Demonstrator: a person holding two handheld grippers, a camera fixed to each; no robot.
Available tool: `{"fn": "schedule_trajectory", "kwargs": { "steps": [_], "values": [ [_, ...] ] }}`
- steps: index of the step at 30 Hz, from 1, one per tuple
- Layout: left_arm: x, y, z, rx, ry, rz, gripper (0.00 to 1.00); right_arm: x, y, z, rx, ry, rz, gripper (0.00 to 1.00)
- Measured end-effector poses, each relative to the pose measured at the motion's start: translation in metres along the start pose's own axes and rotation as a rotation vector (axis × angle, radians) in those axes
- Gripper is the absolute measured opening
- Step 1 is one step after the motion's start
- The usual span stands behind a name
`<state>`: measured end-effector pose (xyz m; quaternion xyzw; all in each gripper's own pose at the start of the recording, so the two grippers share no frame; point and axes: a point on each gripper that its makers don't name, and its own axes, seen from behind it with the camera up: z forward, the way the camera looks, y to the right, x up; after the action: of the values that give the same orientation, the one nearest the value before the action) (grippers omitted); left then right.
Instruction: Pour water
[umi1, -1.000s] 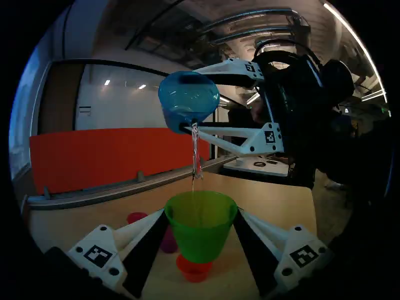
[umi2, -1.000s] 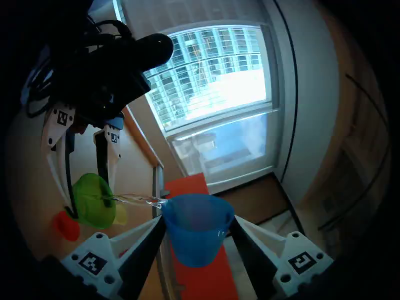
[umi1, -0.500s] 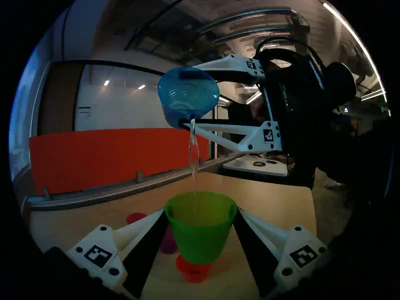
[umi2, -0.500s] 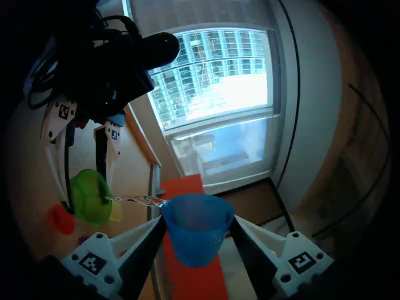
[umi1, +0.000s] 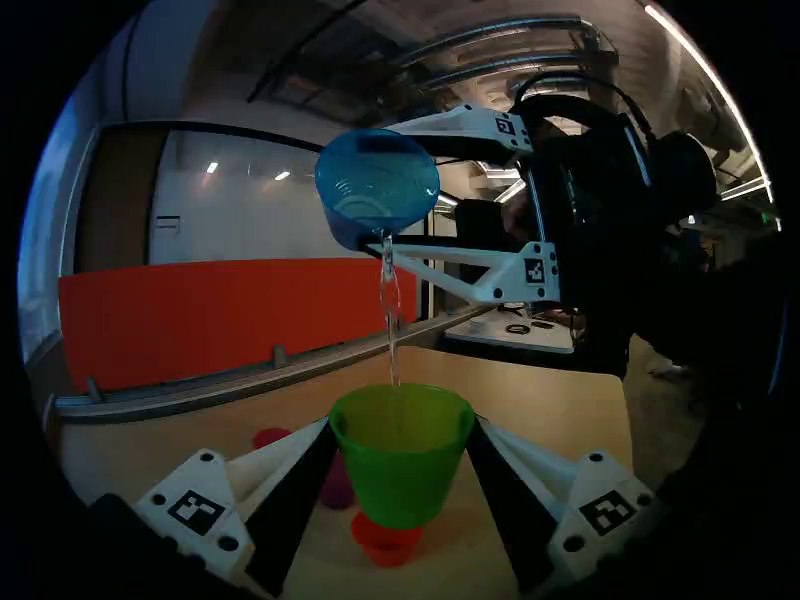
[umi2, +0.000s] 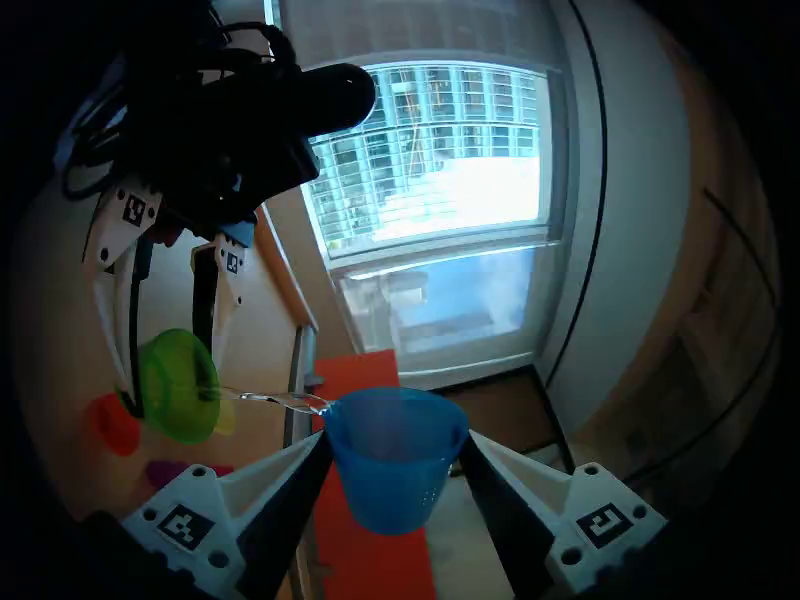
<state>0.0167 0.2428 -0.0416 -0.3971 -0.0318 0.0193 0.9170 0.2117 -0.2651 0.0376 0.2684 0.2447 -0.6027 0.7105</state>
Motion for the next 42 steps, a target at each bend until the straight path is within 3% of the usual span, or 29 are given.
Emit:
{"fn": "schedule_trajectory", "kwargs": {
  "steps": [42],
  "values": [
    [0.001, -0.002, 0.001, -0.005, 0.005, -0.001, 0.87, 0.015, 0.006, 0.002, -0.021, 0.009, -0.205, 0.9]
  ]
}}
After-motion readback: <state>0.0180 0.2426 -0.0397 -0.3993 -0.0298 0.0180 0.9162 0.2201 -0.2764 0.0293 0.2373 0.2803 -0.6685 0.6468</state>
